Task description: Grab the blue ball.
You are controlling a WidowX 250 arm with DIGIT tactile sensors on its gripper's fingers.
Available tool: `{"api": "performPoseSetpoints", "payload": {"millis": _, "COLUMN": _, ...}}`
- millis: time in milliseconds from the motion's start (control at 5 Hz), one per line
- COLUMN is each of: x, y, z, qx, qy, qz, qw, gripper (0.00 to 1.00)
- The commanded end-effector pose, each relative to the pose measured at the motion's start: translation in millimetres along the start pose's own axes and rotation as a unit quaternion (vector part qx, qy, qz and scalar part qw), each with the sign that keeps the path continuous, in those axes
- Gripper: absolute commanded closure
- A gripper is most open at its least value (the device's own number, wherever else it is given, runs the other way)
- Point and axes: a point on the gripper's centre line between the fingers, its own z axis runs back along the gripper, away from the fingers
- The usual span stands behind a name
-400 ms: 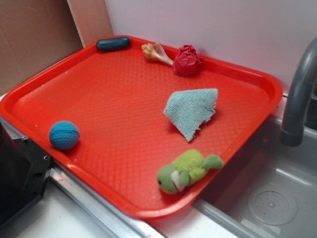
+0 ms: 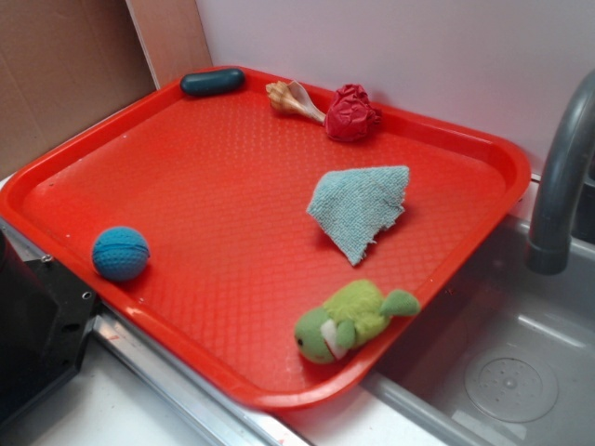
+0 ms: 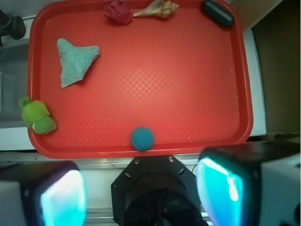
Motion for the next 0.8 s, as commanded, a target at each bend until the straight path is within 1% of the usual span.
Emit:
{"api": "performPoseSetpoints", "payload": {"millis": 0, "x": -4, "y": 14, "z": -93, "qx": 0.016, "qy": 0.005, "qz": -0.009, "qw": 1.0, "gripper": 0.0}}
{"api": "performPoseSetpoints", "payload": {"millis": 200, "x": -10, "y": 19, "z": -143, "qx": 0.002, "qy": -0.001, "qz": -0.022, "qw": 1.0, "gripper": 0.0}}
{"api": "performPoseSetpoints", "payload": {"millis": 400, "x": -18, "y": 12, "z": -183, "qx": -0.034, "qy": 0.005, "qz": -0.045, "qw": 0.998, "gripper": 0.0}}
{"api": "performPoseSetpoints", "payload": {"millis": 600, "x": -21, "y": 8, "z": -196, "qx": -0.026, "qy": 0.025, "qz": -0.061, "qw": 0.997, "gripper": 0.0}}
